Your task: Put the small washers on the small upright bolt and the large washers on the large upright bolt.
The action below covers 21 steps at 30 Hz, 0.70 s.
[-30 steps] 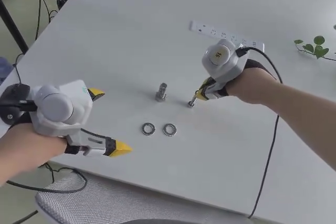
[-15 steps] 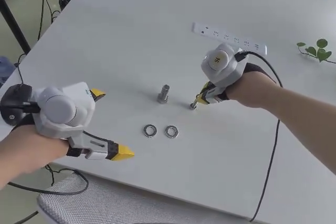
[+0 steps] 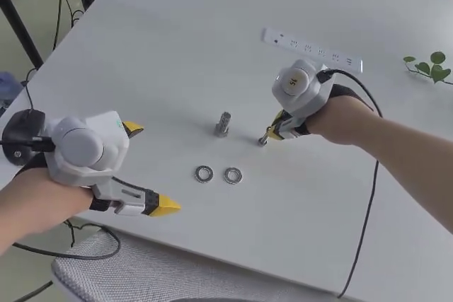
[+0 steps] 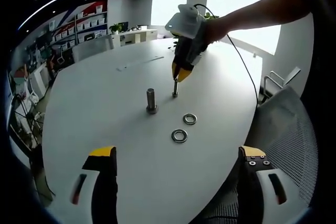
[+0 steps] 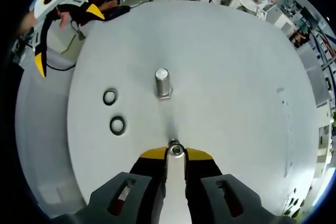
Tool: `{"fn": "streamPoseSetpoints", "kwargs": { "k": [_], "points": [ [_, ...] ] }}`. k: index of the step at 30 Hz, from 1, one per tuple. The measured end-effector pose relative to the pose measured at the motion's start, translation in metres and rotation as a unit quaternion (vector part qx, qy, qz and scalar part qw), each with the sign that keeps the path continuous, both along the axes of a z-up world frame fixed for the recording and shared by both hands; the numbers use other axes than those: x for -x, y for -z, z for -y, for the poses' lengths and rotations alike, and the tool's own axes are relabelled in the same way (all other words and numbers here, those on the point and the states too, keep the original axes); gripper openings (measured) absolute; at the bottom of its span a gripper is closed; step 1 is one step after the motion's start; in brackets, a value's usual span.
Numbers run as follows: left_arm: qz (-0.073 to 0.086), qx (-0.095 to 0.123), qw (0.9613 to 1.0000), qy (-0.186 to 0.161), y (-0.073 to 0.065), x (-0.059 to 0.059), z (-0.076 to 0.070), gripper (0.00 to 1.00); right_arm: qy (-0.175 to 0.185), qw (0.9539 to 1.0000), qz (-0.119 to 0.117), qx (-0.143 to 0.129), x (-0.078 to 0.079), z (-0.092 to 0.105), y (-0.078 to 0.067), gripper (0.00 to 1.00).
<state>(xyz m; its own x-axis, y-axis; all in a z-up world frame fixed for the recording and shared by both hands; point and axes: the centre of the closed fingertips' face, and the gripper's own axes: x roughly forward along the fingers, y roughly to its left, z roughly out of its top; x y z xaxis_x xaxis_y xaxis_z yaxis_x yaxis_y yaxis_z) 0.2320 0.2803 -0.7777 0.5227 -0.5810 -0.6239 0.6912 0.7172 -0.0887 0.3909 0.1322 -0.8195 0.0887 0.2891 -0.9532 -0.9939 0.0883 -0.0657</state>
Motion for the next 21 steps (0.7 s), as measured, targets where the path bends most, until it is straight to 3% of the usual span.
{"fn": "streamPoseSetpoints", "kwargs": {
  "k": [21],
  "points": [
    [-0.002, 0.0, 1.0, -0.005, 0.0004, -0.0013, -0.0018, 0.92, -0.007, 0.9999, -0.007, 0.009, 0.0056, -0.0002, 0.0054, 0.12]
  ]
}}
